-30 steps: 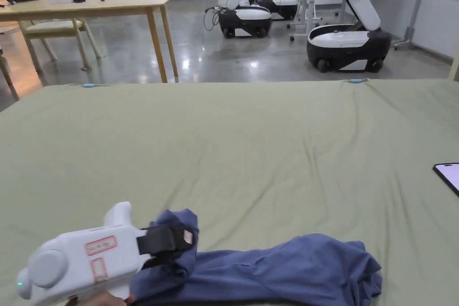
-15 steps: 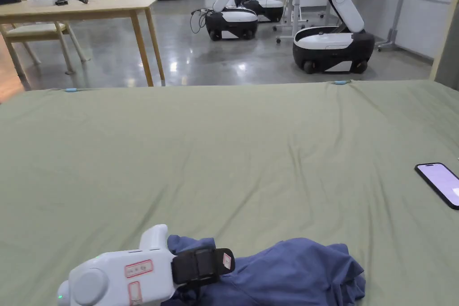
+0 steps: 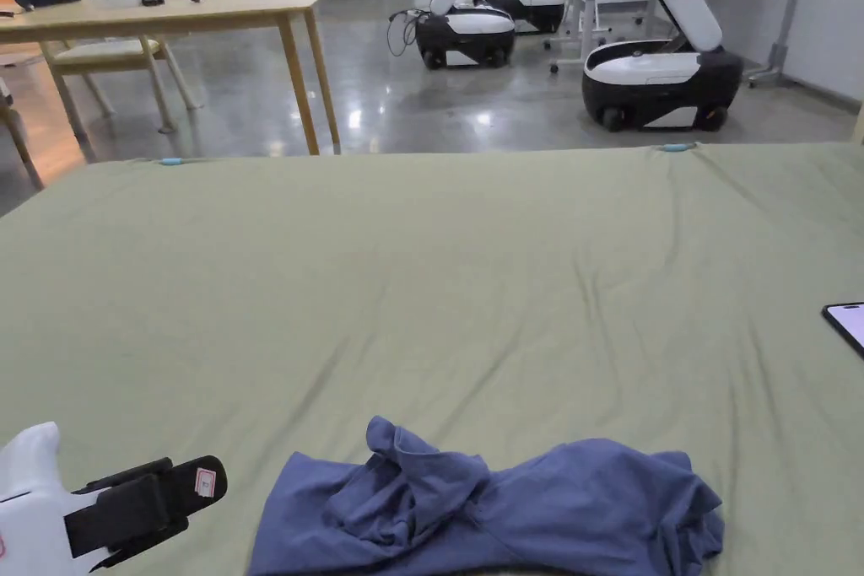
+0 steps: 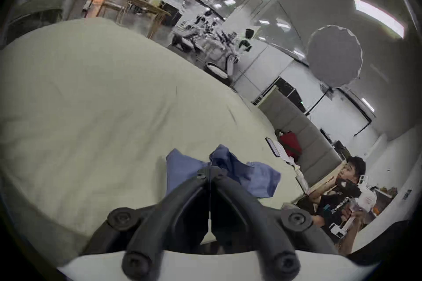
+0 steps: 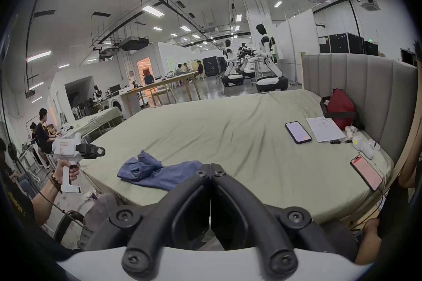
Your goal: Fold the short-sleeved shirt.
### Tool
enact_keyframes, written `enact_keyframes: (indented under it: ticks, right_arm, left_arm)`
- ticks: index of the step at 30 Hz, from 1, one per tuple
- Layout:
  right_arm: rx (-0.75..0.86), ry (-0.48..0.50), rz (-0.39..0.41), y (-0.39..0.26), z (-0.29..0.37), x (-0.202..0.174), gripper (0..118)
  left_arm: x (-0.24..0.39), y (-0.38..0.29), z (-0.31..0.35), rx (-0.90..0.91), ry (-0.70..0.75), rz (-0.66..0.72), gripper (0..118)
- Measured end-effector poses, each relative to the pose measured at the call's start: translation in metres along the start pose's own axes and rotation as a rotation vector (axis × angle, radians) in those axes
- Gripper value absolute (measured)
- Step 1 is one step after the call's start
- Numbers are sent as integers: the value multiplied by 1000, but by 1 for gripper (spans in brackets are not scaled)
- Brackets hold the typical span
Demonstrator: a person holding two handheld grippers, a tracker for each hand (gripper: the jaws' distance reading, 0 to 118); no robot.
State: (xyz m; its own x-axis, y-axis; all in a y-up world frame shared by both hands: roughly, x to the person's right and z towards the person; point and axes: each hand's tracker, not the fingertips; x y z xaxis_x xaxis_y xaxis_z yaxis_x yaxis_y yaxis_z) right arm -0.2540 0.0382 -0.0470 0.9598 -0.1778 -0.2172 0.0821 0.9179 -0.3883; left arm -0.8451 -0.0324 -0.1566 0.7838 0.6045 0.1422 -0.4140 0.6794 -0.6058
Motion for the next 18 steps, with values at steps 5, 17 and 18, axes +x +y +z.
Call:
enact_keyframes:
  ticks: [5,17,18]
  right_arm:
    - [-6,16,10,1,0,-8,0]
    - [-24,-21,5,0,6,-6,0]
    - [-28,-22,4,0,5,-6,0]
  left_arm:
    - [16,-8,-69,-116,-82,-62,0]
    - [42,-49,-217,-375,-186,-61,0]
    - [46,-56,-219,-397,-163,-86,0]
